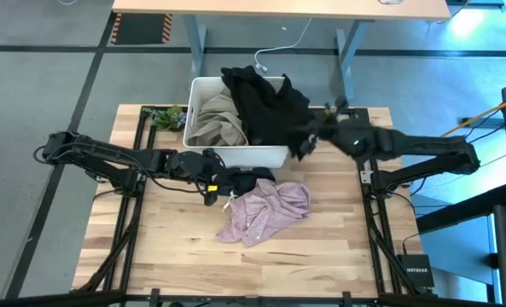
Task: Sort clothes
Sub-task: Put the black shirt into the white bin
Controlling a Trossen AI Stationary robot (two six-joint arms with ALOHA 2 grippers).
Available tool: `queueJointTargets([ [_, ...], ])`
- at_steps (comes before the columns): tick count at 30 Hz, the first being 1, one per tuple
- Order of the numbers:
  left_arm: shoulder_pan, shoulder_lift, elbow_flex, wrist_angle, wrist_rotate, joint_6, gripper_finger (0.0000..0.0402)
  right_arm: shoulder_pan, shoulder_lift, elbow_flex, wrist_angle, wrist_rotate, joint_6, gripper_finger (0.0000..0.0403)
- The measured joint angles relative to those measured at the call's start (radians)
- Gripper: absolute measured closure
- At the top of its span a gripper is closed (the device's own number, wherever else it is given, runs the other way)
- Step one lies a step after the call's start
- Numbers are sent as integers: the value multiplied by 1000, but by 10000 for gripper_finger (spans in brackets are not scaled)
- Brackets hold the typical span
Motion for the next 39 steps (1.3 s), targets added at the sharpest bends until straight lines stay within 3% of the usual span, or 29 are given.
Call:
queueJointTargets([
  [4,0,0,0,2,0,0,204,-21,42,146,180,-53,-176,386],
  [8,0,0,0,0,0,0,204,-105,113,275,327,-275,-261,392],
  [12,0,0,0,-2,0,1,204,-218,232,401,362,-518,-236,385],
  [19,1,0,0,-10,0,8,204,-338,493,689,398,-724,-192,387],
  [27,1,0,0,-14,0,7,204,-347,724,1012,344,-991,17,381],
  [31,1,0,0,-22,0,0,204,-346,762,1045,176,-962,5,373],
  [39,1,0,0,-39,0,-8,204,-347,751,1047,-244,-603,-27,328],
])
